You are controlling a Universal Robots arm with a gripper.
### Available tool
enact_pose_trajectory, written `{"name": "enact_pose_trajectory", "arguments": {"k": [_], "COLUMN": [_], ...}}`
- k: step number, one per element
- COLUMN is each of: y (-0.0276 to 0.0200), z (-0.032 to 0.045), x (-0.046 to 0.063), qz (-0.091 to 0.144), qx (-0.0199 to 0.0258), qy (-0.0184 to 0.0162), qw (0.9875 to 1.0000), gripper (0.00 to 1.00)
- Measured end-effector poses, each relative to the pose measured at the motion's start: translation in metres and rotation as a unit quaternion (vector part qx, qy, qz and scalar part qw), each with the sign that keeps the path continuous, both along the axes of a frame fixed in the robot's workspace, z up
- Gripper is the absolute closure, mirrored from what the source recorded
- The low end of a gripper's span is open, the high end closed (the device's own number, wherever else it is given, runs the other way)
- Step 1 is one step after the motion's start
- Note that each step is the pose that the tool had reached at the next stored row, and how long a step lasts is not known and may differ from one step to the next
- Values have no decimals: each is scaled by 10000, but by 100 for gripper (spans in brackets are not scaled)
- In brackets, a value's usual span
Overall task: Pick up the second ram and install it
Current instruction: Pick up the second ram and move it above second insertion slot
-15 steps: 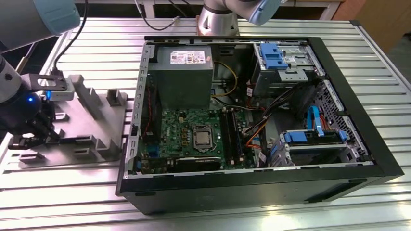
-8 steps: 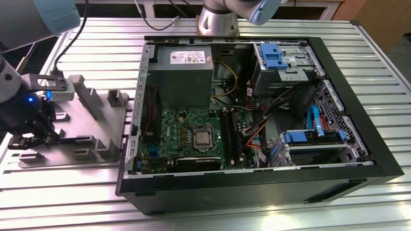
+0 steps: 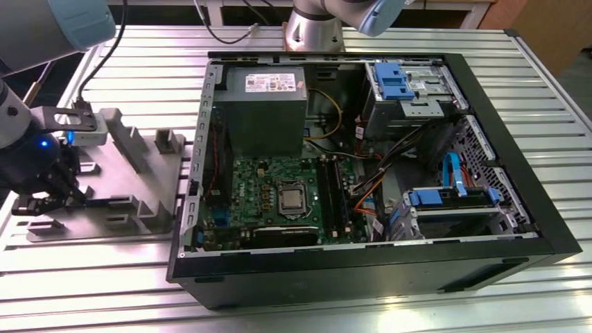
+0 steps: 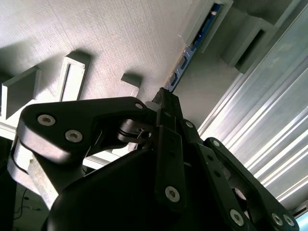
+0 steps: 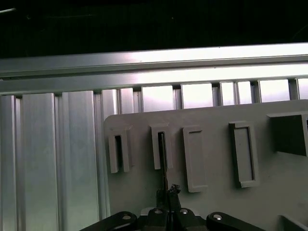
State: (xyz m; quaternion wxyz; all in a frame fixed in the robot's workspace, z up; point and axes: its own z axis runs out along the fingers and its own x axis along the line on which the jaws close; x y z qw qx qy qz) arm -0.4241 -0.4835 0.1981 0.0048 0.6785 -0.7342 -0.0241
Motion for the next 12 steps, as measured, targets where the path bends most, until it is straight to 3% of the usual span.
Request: {"name": "enact_pose_trajectory", "arguments": {"k": [12], "y": [0], "z": [0], "x": [2], "qz": [0], "qx": [0], "qy": [0], "qw": [10000], "gripper": [89]}}
